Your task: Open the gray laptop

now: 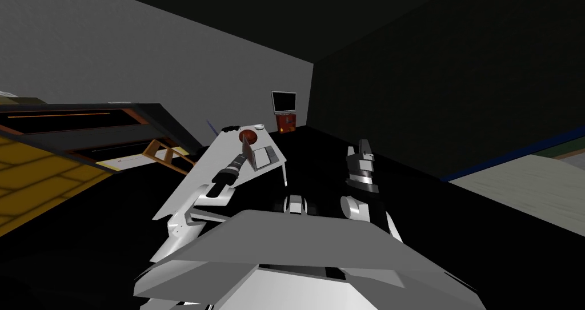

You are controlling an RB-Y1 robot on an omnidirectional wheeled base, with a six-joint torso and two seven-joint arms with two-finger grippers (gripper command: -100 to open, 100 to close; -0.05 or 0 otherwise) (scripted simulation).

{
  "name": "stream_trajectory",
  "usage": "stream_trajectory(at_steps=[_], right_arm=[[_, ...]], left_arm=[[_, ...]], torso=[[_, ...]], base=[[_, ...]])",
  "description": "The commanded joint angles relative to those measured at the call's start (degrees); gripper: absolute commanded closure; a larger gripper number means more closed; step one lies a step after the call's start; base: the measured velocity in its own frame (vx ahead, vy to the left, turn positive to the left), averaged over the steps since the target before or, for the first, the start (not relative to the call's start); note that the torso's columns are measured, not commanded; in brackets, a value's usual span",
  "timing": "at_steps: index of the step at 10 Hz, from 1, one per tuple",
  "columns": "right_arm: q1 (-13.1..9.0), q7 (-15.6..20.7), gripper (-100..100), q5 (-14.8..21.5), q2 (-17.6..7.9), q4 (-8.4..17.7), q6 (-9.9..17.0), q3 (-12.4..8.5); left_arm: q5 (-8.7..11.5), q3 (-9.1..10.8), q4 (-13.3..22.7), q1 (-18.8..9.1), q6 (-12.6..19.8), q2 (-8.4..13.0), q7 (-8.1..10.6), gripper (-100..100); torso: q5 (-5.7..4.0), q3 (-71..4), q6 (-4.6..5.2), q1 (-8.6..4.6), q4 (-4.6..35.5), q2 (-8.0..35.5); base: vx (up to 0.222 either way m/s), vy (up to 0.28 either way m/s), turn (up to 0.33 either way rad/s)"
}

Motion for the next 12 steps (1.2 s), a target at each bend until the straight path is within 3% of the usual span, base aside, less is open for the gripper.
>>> stream_trajectory(at_steps=[1,5,6,7,11,12], right_arm=[[0.00,0.00,0,0.00,0.00,0.00,0.00,0.00],[-0.01,0.00,0,0.00,0.00,0.00,0.00,0.00],[-0.01,0.00,0,0.00,0.00,0.00,0.00,0.00],[-0.01,0.00,0,0.00,-0.01,0.00,0.00,-0.01],[-0.01,0.00,0,0.00,0.00,0.00,0.00,0.00],[0.00,0.00,0,0.00,0.00,0.00,0.00,0.00]], left_arm=[[-0.98,-0.29,-3.17,3.31,3.43,2.62,-1.75,100],[-2.30,-0.30,-7.80,8.18,8.43,6.98,-4.21,100],[-2.20,0.14,-6.98,7.42,7.27,6.32,-3.77,100],[-3.39,-0.13,-6.93,9.13,8.72,7.97,-5.60,100],[-5.59,-0.73,-6.67,12.22,11.10,11.01,-8.82,100],[-6.68,-1.02,-6.53,13.77,12.30,12.53,-10.44,100]], torso=[[0.02,-0.01,0.01,0.09,0.00,-0.01],[0.19,-0.01,0.10,0.26,-0.11,-0.07],[0.20,-0.04,0.13,0.24,-0.13,-0.12],[0.18,0.05,0.03,0.40,0.00,0.06],[0.50,-0.08,0.15,0.52,-0.30,-0.30],[0.58,-0.03,0.15,0.51,-0.33,-0.25]], base=[[0.112,-0.068,-0.038],[0.084,-0.066,-0.026],[0.027,-0.028,0.010],[0.060,-0.083,-0.020],[0.092,-0.105,-0.027],[0.109,-0.102,-0.056]])
